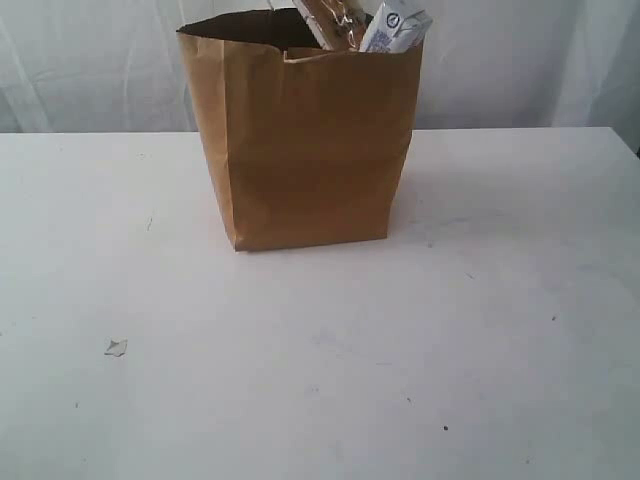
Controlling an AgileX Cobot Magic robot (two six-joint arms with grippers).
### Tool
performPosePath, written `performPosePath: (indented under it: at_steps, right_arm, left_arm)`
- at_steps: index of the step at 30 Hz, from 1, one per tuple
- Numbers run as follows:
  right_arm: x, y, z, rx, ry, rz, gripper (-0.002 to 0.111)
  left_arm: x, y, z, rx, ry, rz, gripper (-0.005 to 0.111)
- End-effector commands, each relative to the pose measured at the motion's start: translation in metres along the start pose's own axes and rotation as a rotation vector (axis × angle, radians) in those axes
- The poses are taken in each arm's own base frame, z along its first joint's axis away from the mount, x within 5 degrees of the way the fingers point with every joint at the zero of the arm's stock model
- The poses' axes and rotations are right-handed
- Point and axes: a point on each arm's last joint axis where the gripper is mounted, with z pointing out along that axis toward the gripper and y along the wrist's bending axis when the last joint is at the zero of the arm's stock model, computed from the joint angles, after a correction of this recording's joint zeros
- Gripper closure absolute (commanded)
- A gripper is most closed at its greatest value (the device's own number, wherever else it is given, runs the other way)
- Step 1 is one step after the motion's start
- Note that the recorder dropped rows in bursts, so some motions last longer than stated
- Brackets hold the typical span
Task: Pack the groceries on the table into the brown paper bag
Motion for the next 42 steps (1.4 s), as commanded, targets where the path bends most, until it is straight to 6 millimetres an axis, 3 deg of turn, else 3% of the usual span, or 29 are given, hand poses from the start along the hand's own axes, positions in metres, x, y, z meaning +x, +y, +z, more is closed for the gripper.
performPosePath:
  at_steps: [1,26,32,42]
  right_arm:
    - [-0.0005,-0.0003,-0.0001,0.006,-0.014,-0.008,0.108]
    - [-0.0007,-0.0005,-0.0001,0.008,-0.017,-0.014,0.108]
    - [-0.0022,0.0070,-0.0004,-0.088,-0.027,0.159,0.108]
    - [0.0013,0.0079,-0.0005,-0.098,0.012,0.162,0.108]
  left_arm:
    - [0.0036,-0.0003,0.0003,0.005,0.027,0.000,0.107]
    - [0.0034,-0.0002,0.0004,0.004,0.024,0.009,0.107]
    - [0.0034,-0.0002,0.0004,0.004,0.024,0.009,0.107]
    - [0.0032,-0.0002,0.0004,0.004,0.023,0.009,0.107]
